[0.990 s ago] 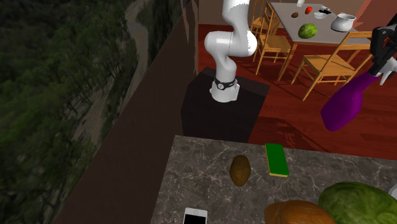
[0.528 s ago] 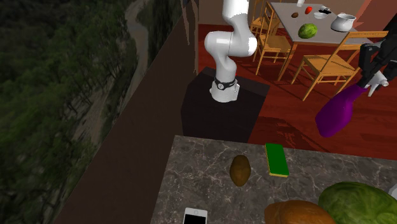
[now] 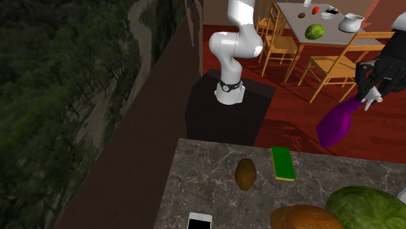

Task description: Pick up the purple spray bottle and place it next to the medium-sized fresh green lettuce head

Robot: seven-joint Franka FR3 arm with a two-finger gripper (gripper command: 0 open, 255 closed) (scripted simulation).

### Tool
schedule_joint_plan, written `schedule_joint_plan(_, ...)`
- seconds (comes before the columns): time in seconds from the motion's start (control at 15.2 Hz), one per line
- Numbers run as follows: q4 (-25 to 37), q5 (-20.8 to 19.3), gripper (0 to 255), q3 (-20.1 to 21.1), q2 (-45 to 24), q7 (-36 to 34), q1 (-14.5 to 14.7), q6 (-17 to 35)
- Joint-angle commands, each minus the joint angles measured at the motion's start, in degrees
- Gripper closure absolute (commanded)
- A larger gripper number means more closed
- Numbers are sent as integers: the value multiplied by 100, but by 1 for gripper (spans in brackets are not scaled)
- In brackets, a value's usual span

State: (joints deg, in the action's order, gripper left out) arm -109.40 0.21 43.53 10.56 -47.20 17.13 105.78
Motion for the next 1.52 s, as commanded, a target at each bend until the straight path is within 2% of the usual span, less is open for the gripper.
schedule_joint_plan(0.0,-146,-11,255,16,-15,-23,4,160)
schedule_joint_plan(0.79,-946,-128,255,121,-172,-193,12,1070)
schedule_joint_plan(1.45,-1464,-400,255,241,-487,-460,-10,1802)
